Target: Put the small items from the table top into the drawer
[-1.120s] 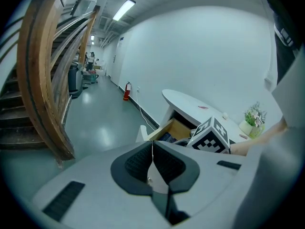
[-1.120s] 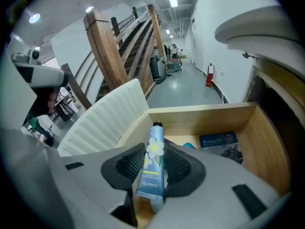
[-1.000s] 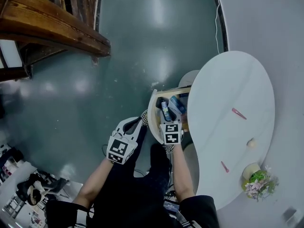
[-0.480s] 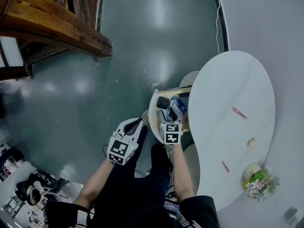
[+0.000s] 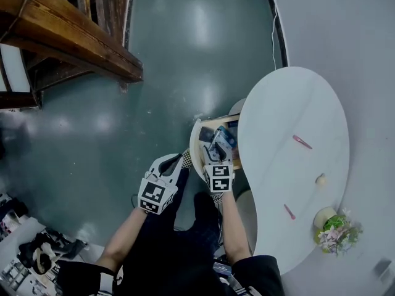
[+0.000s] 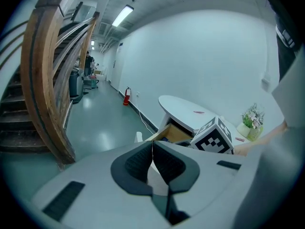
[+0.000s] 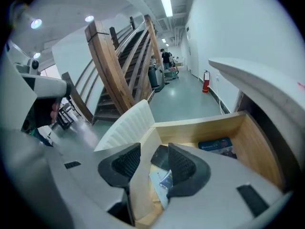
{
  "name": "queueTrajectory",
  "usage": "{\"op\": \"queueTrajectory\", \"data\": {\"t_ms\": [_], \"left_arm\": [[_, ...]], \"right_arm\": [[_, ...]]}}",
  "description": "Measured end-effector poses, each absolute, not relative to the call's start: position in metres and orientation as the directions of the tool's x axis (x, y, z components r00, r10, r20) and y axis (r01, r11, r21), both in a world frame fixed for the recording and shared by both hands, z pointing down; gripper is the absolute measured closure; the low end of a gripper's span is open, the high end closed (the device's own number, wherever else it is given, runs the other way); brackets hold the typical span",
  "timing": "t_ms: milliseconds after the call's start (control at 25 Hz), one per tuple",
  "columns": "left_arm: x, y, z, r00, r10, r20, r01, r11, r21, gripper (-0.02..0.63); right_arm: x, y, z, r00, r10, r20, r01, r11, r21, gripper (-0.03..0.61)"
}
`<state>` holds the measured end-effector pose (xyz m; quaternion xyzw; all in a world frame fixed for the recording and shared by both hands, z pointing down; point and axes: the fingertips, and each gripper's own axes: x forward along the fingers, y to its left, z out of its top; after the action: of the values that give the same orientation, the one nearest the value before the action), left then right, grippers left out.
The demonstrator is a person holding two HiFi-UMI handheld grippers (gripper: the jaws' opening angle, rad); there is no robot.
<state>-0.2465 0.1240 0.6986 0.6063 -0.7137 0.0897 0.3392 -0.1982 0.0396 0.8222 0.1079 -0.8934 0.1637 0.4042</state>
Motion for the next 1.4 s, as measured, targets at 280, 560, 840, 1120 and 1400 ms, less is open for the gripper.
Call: {"op": "queueTrajectory", "data": {"t_ms": [280,560,840,1120,1400], "left_arm": [[-0.248,0.118,0.661,-0.044,-0.829,0.558,-0.938,0.227,0.263,0.594],[-0.239,0.107,0.611,-0.05,-0.869,0.492,-0.955,0.185,0.23,0.594],[-0.219,0.097,0.558,-0.051,-0.903,0.426,-0.968,0.15,0.202,0.594],[-0.196,0.085,0.508,-0.036,-0.93,0.365,-0.98,0.104,0.167,0.594],[-0.159,0.069,0.46,0.008,-0.952,0.305,-0.994,0.026,0.107,0.594]], "right_arm": [[-0.197,0.044,0.762,-0.706,-0.068,0.705,-0.294,0.934,-0.205,0.383],[-0.185,0.032,0.694,-0.755,-0.141,0.64,-0.316,0.934,-0.166,0.417],[-0.159,0.018,0.622,-0.798,-0.228,0.558,-0.354,0.927,-0.127,0.459],[-0.125,0.006,0.548,-0.829,-0.319,0.459,-0.41,0.906,-0.11,0.512],[-0.071,-0.009,0.483,-0.825,-0.443,0.35,-0.496,0.865,-0.074,0.531]]}}
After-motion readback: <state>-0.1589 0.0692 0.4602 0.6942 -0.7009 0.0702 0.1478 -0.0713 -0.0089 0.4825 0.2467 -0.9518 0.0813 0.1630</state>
